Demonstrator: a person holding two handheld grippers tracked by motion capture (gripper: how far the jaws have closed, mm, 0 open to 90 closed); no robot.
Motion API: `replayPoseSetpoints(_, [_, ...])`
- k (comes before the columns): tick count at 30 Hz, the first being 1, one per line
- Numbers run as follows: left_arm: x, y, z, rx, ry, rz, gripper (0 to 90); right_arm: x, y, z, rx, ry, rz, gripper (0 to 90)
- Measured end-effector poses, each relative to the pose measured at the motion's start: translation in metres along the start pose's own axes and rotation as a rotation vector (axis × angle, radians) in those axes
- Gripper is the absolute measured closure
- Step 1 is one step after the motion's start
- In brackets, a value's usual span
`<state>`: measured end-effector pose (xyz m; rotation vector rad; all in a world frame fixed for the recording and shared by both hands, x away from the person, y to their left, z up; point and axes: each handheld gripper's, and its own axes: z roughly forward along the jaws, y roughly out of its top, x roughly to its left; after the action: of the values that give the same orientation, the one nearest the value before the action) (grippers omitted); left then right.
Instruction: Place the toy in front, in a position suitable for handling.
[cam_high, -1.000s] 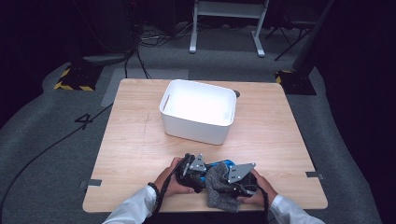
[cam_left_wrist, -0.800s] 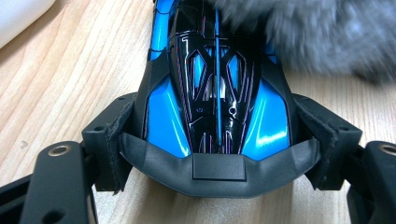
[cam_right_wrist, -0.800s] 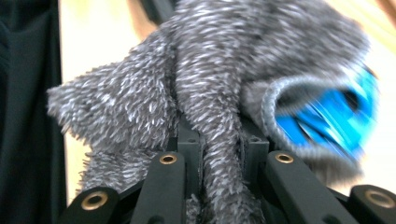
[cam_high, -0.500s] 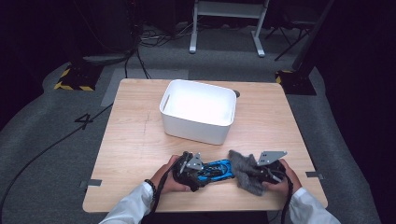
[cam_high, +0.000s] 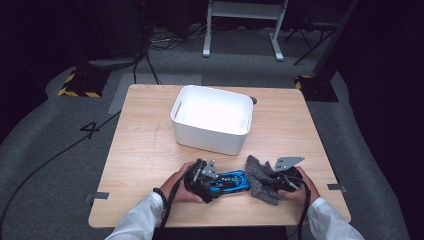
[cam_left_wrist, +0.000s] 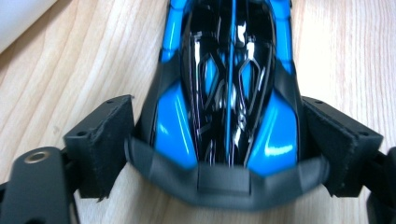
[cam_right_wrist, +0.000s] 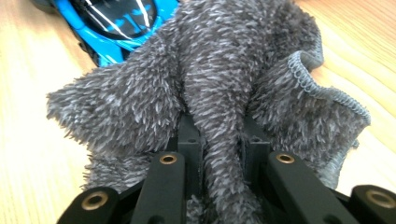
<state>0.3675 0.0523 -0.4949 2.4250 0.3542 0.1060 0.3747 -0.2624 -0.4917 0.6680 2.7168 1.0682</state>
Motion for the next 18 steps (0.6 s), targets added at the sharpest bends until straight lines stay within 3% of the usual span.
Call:
replayPoseSetpoints(5, [-0.001, 0.013, 0.004, 0.012, 0.006, 0.037, 16.4, -0.001, 0.001, 0.001, 0.000, 0.015, -0.007, 75.9])
replayPoseSetpoints(18, [-0.001, 0.042, 0.016, -0.002, -0.013, 0.061, 16.0, 0.006, 0.006, 0.006, 0.003, 0.043, -0.028, 75.7])
